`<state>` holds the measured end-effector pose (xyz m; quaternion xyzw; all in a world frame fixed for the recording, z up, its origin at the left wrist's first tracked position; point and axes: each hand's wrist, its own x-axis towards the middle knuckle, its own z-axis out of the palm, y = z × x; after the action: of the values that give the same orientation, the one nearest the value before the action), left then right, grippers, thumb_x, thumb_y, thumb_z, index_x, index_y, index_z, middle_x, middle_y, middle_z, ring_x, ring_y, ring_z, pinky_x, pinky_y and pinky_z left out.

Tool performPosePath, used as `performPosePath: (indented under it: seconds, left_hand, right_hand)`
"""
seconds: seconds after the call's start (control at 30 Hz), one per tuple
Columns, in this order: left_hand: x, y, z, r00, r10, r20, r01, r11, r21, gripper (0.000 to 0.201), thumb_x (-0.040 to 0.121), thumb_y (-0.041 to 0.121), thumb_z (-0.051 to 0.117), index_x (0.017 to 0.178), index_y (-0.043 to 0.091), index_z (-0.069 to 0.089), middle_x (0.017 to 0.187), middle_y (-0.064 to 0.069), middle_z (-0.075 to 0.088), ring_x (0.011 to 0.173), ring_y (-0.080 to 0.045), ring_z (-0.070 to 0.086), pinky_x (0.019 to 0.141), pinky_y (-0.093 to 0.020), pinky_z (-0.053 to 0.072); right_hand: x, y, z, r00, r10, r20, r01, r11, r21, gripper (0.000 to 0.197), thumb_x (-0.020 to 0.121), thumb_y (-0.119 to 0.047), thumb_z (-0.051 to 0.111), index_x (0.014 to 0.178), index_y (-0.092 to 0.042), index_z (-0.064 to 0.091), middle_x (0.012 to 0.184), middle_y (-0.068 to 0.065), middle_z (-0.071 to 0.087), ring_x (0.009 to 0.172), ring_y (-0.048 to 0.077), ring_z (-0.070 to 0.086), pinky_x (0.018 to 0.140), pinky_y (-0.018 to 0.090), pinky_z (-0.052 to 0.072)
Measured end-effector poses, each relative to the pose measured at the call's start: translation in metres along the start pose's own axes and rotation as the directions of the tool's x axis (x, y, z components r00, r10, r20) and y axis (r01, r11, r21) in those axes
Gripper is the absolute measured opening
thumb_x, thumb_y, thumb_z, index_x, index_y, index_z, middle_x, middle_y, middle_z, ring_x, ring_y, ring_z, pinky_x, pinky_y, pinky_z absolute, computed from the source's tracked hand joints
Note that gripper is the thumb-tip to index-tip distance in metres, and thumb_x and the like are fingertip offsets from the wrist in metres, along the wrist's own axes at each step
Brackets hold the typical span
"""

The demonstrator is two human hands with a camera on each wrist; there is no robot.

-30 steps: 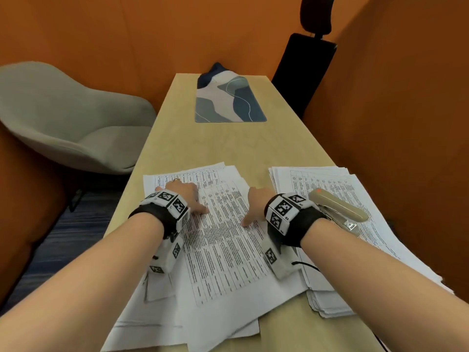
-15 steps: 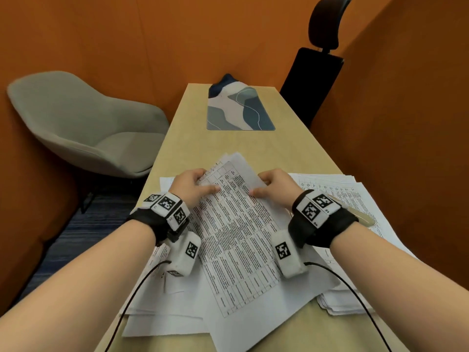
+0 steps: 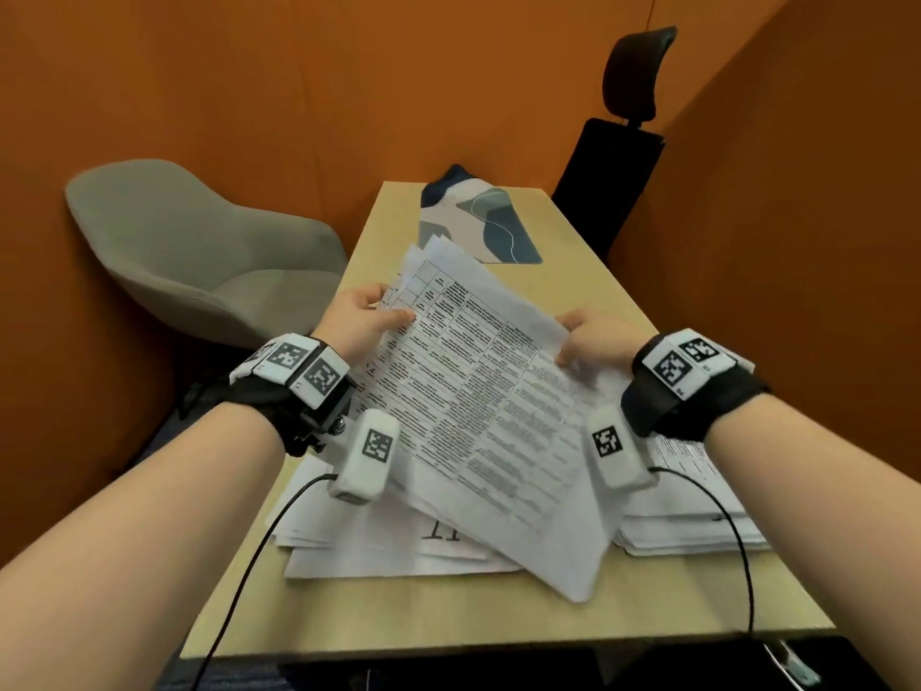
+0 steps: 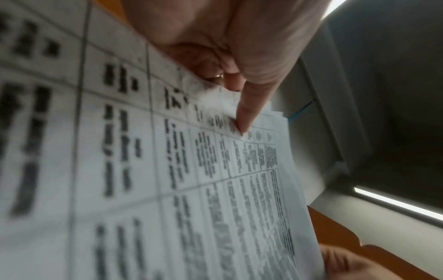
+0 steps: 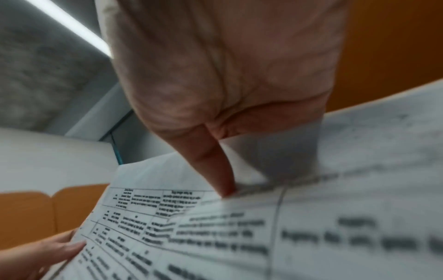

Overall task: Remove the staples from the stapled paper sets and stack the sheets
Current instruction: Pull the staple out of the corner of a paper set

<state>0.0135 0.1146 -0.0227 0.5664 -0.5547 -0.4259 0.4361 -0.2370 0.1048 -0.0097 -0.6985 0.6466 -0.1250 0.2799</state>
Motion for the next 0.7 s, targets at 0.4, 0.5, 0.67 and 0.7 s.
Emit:
performPosePath:
  seconds: [0.4, 0.5, 0.67, 0.7]
  left_hand:
    - [-0.034, -0.056, 0.082, 0.966, -0.249, 0.063, 0.23, 0.949, 0.217, 0.033, 0.09, 0.024, 0.058, 0.115, 0.002, 0.058, 0.119, -0.01, 0.062, 0.102, -0.025, 0.061, 0.086, -0.036, 0.049]
    - [-0.034, -0.059, 0.086, 0.962, -0.268, 0.046, 0.253, 0.945, 0.207, 0.036, 0.09, 0.022, 0.057, 0.121, 0.003, 0.056, 0.122, -0.01, 0.061, 0.103, -0.026, 0.06, 0.089, -0.038, 0.048]
    - [-0.033, -0.061, 0.091, 0.964, -0.263, 0.032, 0.256, 0.955, 0.149, 0.028, 0.09, 0.013, 0.056, 0.118, 0.009, 0.058, 0.118, -0.007, 0.064, 0.096, -0.023, 0.062, 0.076, -0.031, 0.046]
    - [-0.033, -0.061, 0.091, 0.965, -0.259, 0.029, 0.253, 0.956, 0.147, 0.029, 0.09, 0.012, 0.057, 0.119, 0.009, 0.058, 0.118, -0.007, 0.064, 0.096, -0.023, 0.062, 0.076, -0.031, 0.046]
  right_hand:
    - [0.011, 0.066, 0.005, 0.968, 0.221, -0.118, -0.25, 0.887, -0.389, 0.042, 0.091, -0.019, 0.048, 0.132, -0.011, 0.046, 0.131, 0.017, 0.048, 0.111, 0.031, 0.051, 0.089, 0.031, 0.041]
    - [0.012, 0.084, 0.002, 0.951, 0.281, -0.126, -0.307, 0.822, -0.48, 0.042, 0.098, -0.023, 0.041, 0.134, -0.003, 0.04, 0.135, 0.02, 0.044, 0.121, 0.036, 0.047, 0.1, 0.036, 0.04]
    - [0.023, 0.104, 0.007, 0.945, 0.3, -0.129, -0.321, 0.784, -0.532, 0.035, 0.095, -0.015, 0.048, 0.126, 0.002, 0.046, 0.127, 0.018, 0.054, 0.116, 0.033, 0.053, 0.093, 0.035, 0.044]
    - [0.026, 0.106, 0.007, 0.943, 0.295, -0.153, -0.332, 0.792, -0.513, 0.033, 0.094, -0.013, 0.05, 0.124, 0.001, 0.047, 0.125, 0.018, 0.056, 0.114, 0.033, 0.054, 0.091, 0.035, 0.045]
